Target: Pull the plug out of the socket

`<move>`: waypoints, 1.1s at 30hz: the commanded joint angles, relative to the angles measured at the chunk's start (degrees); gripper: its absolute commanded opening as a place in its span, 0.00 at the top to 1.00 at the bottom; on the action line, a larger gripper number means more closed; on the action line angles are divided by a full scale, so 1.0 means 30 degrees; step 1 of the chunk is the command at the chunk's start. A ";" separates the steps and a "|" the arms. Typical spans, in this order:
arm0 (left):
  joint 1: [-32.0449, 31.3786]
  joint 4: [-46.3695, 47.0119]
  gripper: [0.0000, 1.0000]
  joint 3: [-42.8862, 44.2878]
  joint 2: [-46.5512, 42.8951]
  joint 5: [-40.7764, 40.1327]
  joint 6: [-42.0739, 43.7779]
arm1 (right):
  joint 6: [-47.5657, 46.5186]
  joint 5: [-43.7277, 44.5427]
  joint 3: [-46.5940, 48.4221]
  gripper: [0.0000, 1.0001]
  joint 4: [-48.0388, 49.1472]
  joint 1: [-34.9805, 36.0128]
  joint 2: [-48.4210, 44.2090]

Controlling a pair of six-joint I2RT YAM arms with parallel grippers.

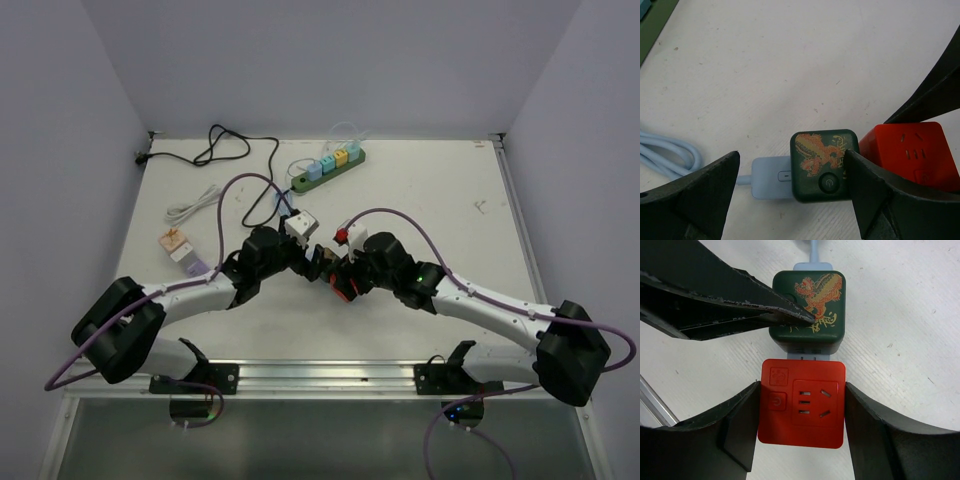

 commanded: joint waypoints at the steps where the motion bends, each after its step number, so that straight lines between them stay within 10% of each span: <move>1: -0.0221 -0.0196 0.12 0.0565 0.0552 0.0590 0.0798 | -0.0037 -0.0935 0.0755 0.88 0.2085 0.0002 -0.0703; 27: -0.0280 -0.0811 0.15 0.0506 0.0699 0.1997 0.1033 | 0.0694 -0.0289 0.2983 0.89 0.2876 -0.0056 0.1114; 33: -0.0280 -0.0900 0.45 0.0537 0.0963 0.1733 0.0887 | 0.0870 -0.0262 0.2401 0.89 0.3196 -0.0056 0.0676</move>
